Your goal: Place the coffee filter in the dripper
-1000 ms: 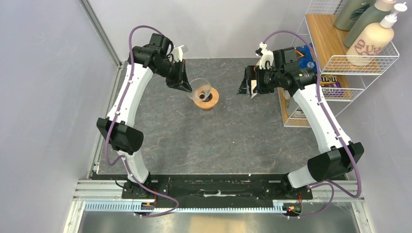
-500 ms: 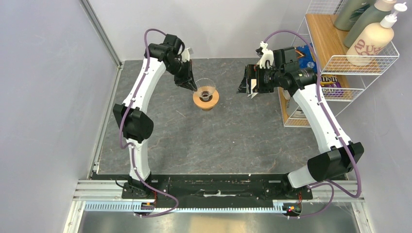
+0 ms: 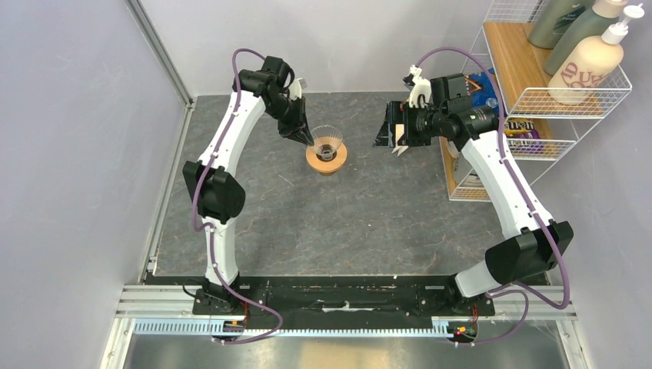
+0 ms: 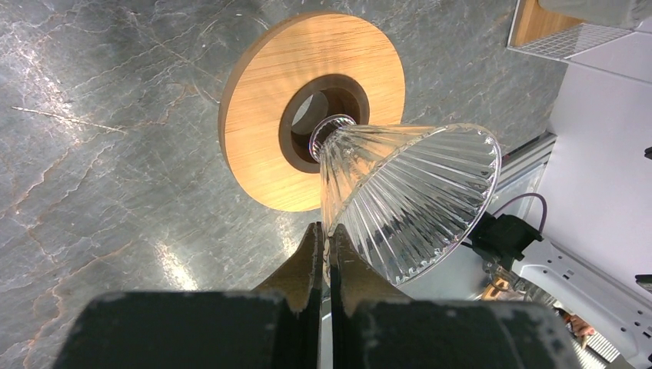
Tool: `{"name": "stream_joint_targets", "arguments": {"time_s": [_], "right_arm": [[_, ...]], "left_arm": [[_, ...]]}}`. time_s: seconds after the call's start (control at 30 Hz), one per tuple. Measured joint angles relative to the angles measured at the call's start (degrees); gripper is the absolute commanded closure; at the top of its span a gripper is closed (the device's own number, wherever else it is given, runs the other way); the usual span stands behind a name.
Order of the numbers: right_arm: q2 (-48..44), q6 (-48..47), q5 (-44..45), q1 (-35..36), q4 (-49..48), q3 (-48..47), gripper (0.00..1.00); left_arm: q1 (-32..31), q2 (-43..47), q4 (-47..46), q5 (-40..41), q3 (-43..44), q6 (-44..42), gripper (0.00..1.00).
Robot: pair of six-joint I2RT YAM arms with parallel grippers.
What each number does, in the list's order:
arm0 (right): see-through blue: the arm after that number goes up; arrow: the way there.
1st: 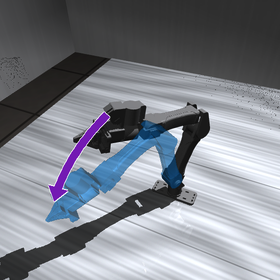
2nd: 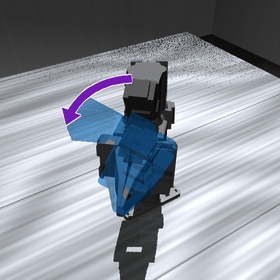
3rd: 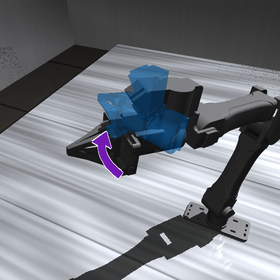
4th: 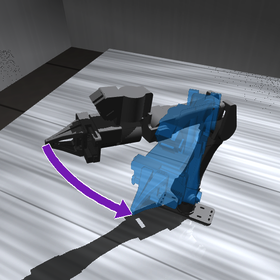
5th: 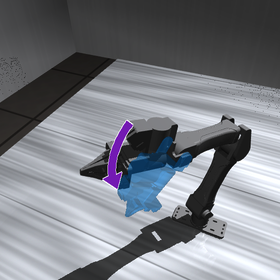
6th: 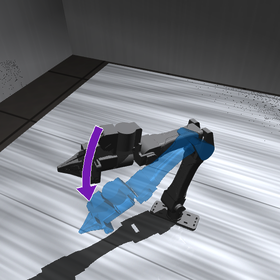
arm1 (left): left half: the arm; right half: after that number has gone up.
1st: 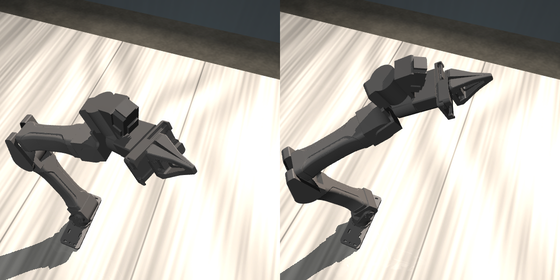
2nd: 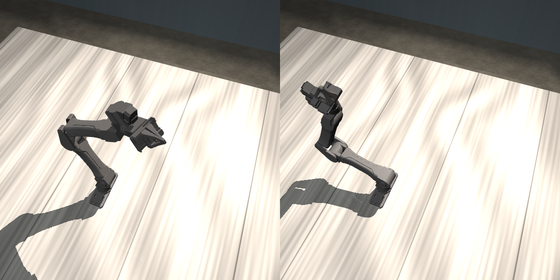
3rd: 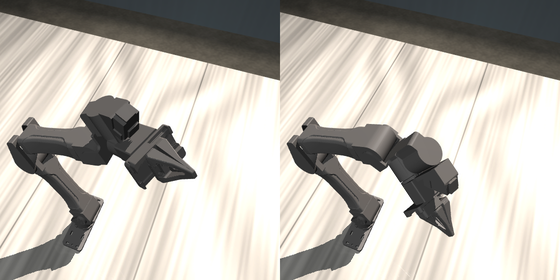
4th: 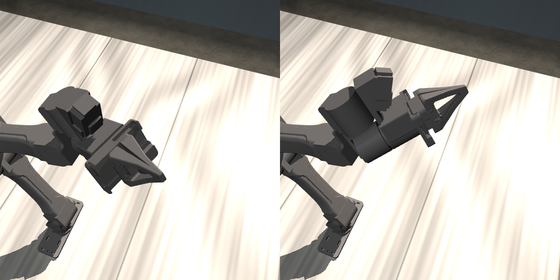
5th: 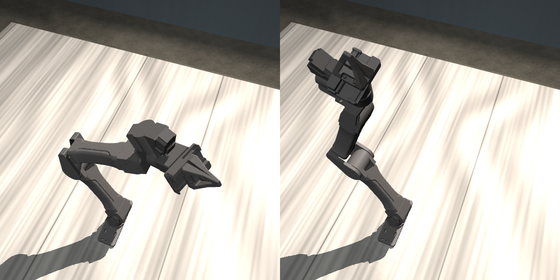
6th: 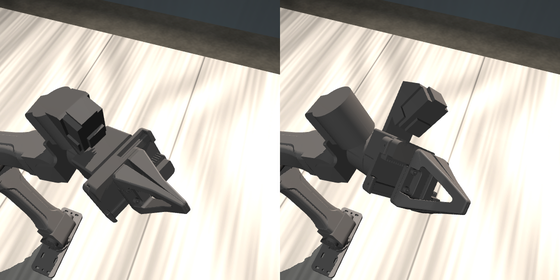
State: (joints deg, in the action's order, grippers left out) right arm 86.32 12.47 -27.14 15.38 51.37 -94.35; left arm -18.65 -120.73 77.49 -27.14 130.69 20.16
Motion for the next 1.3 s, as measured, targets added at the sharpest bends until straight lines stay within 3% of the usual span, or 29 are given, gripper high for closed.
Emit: {"name": "stream_joint_targets", "arguments": {"time_s": [0.47, 0.7, 0.9, 1.1, 1.3], "right_arm": [[0.2, 0.0, -1.9, 0.0, 0.0, -0.4, 0.01], [0.5, 0.0, -2.9, 0.0, 0.0, -0.5, 0.01], [1.8, 0.3, -4.1, 0.0, -0.2, -0.6, 0.01], [3.5, 2.1, -6.3, 0.0, -1.2, -1.0, 0.01], [7.6, 6.0, -9.2, 0.2, -5.2, -1.4, 0.13]], "left_arm": [[0.3, -1.6, -1.4, 0.1, 0.3, 0.2, 0.97], [0.4, -1.6, -1.4, 0.0, 0.3, 0.2, 0.73], [0.4, -1.6, -1.7, -0.3, 0.3, 0.1, 0.61], [2.2, 0.2, -3.8, -1.8, -3.0, 0.1, 0.62], [5.7, 6.4, -7.8, -3.6, -11.2, -0.4, 0.66]]}}
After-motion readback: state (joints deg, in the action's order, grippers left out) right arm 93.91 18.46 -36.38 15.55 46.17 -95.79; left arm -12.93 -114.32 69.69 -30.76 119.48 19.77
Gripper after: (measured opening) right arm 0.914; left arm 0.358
